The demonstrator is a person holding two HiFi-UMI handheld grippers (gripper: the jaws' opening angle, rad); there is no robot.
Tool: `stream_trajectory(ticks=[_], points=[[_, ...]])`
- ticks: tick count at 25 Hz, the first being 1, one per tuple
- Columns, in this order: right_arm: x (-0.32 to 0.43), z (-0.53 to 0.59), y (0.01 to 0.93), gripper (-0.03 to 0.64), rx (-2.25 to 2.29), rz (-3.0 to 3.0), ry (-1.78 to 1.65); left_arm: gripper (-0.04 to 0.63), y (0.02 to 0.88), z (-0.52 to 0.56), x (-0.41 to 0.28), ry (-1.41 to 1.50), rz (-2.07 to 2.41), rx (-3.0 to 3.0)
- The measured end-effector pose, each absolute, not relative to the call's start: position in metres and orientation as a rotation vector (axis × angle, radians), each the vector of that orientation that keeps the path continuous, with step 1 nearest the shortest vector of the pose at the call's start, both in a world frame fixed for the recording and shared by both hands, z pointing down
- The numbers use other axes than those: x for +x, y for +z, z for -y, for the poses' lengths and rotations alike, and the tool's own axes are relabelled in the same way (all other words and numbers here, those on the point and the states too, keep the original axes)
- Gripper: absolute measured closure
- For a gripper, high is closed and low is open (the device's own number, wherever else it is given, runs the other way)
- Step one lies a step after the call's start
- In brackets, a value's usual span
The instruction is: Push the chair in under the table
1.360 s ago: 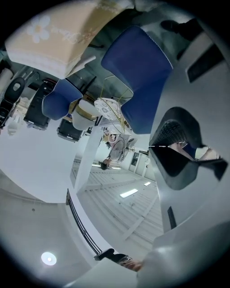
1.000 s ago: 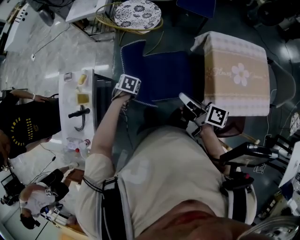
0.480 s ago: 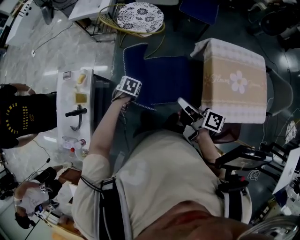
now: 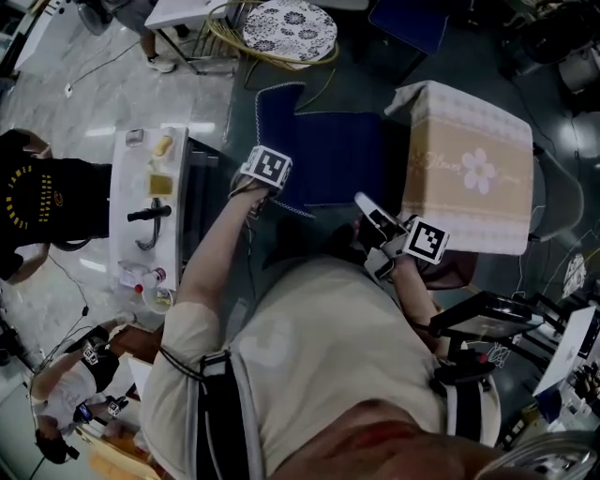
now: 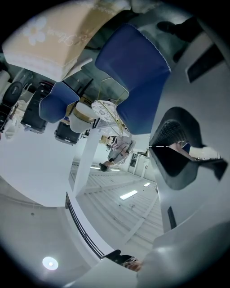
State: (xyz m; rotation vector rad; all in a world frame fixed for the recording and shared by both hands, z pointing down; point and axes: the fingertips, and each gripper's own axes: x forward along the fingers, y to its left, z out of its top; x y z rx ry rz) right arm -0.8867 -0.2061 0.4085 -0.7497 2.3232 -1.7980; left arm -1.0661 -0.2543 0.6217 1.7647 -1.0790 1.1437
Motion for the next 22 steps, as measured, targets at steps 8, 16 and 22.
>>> stream_trajectory(ticks=[8, 16, 22], points=[[-0.8814, 0.2062, 0.4136, 0.604, -0.781, -2.304, -1.810, 0.492, 0.6234, 0.2533, -1.0619, 1.147, 1.055, 1.778], [-0.8854, 0.2043, 0.4108, 0.604, -0.756, -2.314, -1.814, 0.489, 0.6270, 0.2559, -1.0613, 1.153, 1.053, 1.792], [-0.8863, 0.2055, 0.4113, 0.604, -0.750, -2.317, -1.824, 0.488, 0.6249, 0.2596, -1.0617, 1.157, 1.056, 1.796]])
